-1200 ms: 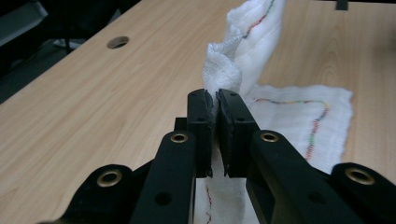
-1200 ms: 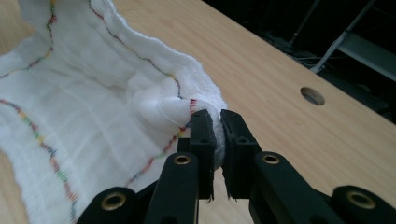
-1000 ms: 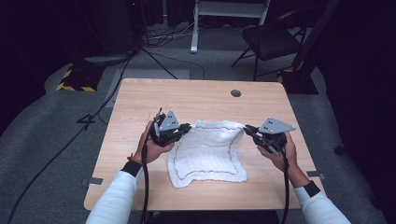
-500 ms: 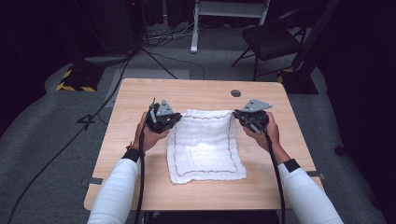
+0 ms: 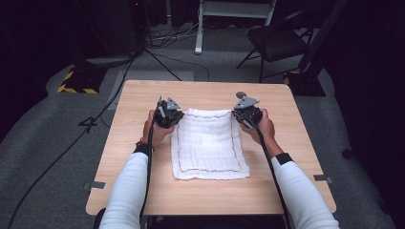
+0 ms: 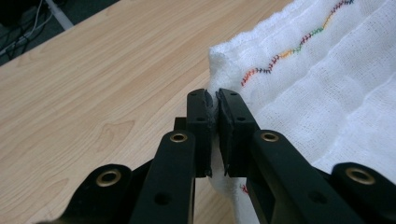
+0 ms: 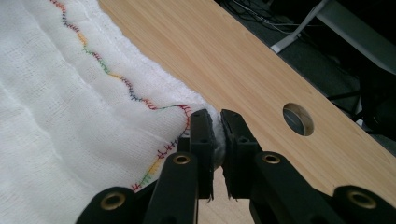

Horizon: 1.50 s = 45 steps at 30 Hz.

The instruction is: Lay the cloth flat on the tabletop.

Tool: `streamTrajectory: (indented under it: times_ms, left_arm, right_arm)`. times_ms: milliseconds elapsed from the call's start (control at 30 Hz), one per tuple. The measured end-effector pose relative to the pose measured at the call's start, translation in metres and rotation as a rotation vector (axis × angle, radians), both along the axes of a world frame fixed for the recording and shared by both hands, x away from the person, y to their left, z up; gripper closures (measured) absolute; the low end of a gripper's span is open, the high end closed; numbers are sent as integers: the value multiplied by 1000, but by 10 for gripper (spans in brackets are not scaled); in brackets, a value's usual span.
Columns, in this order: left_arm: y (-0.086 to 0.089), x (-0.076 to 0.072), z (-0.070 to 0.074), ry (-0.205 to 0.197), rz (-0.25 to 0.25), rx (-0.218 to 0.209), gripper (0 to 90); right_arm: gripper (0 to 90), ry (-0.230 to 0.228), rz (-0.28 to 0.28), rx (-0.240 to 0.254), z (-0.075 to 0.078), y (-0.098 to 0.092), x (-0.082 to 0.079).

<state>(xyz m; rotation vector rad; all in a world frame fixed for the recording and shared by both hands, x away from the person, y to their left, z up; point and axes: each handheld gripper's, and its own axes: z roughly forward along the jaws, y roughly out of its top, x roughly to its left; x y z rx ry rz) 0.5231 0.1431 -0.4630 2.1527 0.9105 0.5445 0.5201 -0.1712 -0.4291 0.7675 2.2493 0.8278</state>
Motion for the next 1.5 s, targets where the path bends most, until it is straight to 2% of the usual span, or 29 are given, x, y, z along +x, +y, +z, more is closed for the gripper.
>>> streamTrajectory:
  times_ms: [67, 100, 133, 200, 233, 300, 367, 400, 467, 533, 567, 600, 733, 800, 833, 867, 933, 1067, 1200, 1333, 1400, 1500]
  left_arm:
    - [-2, 5, -3, 8, 13, -7, 833]
    - [-2, 5, -3, 8, 13, -7, 824]
    - [-2, 9, -5, -5, 71, -8, 796]
    - [1, 11, -6, -3, 110, -11, 762]
    - [2, 11, -6, -8, 124, 8, 755]
    - [6, 10, -7, 1, 134, 26, 715]
    - [10, 7, -7, 1, 144, 14, 660]
    - [11, 4, -6, 5, 142, 10, 601]
    - [13, -4, -6, 34, 101, -12, 477]
    - [11, -16, -6, 50, 62, 8, 360]
    - [10, -22, -7, 70, 25, 7, 313]
    - [8, -28, -7, 71, 5, 10, 269]
    - [2, -49, -12, 91, -51, 13, 224]
    - [-2, -59, -16, 92, -68, 51, 219]
    - [-4, -63, -20, 107, -83, 64, 218]
    - [-7, -66, -23, 117, -93, 74, 217]
    - [-12, -68, -28, 137, -106, 86, 204]
    - [-20, -69, -30, 142, -119, 76, 212]
    - [-30, -71, -31, 144, -144, 67, 220]
    - [-35, -73, -31, 143, -151, 70, 220]
    - [-34, -76, -28, 144, -169, 77, 215]
    - [-24, -81, -23, 115, -156, 58, 203]
  right_arm:
    - [823, 5, -17, 8, -3, -1, 6]
    - [755, 2, -28, 7, -5, -1, 9]
    - [710, -4, -50, 3, -7, 0, 10]
    - [647, -6, -74, -3, -10, 0, 12]
    - [617, -2, -73, -3, -11, -1, 13]
    - [571, 12, -81, 22, -12, -4, 13]
    - [523, 35, -73, 63, -13, -10, 11]
    - [506, 48, -65, 80, -14, -12, 9]
    - [462, 78, -41, 95, -19, -16, 3]
    - [431, 108, -18, 92, -26, -17, -3]
    - [417, 121, -12, 82, -30, -17, -7]
    - [405, 132, -9, 78, -34, -17, -10]
    - [385, 181, -2, 82, -49, -20, -19]
    - [382, 197, -11, 69, -55, -23, -21]
    - [381, 207, -18, 58, -59, -24, -22]
    - [388, 210, -23, 75, -60, -27, -24]
    - [386, 218, -41, 86, -61, -31, -25]
    - [387, 226, -68, 69, -59, -41, -26]
    - [386, 239, -100, 100, -60, -60, -29]
    - [378, 241, -128, 73, -58, -75, -31]
    - [361, 248, -133, 85, -58, -81, -33]
    - [379, 191, -104, 95, -58, -88, -43]
